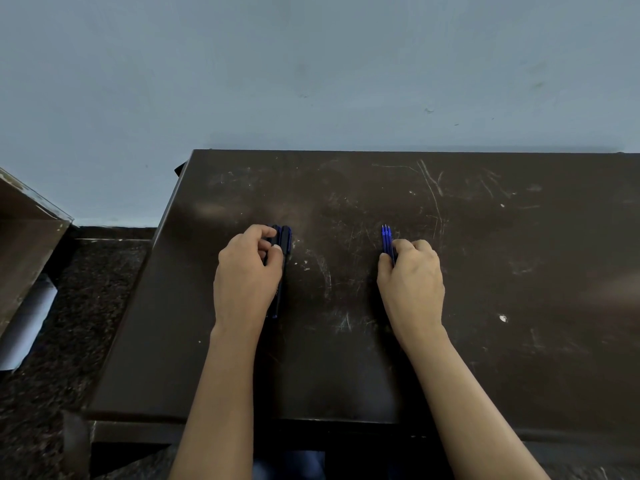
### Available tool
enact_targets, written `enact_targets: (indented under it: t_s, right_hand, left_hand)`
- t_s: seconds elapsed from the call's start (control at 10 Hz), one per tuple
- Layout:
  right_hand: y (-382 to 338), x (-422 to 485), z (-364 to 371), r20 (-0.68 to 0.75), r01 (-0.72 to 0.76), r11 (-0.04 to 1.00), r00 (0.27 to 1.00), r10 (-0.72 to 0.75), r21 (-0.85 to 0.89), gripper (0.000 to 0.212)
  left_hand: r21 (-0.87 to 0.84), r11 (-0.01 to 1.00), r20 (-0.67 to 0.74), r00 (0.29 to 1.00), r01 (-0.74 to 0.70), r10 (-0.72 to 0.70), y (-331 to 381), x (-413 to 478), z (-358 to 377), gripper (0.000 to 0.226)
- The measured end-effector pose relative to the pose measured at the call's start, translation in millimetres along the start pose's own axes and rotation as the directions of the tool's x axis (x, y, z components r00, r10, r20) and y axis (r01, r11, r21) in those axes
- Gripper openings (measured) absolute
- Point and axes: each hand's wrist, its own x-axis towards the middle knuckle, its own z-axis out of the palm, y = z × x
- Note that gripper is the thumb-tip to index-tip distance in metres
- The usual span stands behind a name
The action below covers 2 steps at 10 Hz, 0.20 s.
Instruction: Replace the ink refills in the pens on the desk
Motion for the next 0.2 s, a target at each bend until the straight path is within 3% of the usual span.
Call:
enact_targets:
  t_s: [0.2]
  right_hand:
    - [2.4,0.6,-1.6,-0.077,0.099,0.993,0.993,-0.094,0.066,0.03]
  left_hand:
    - [-0.018,1.0,-0.024,1.0,0.003,-0.004,4.5,-1.0,-3.3,0.023]
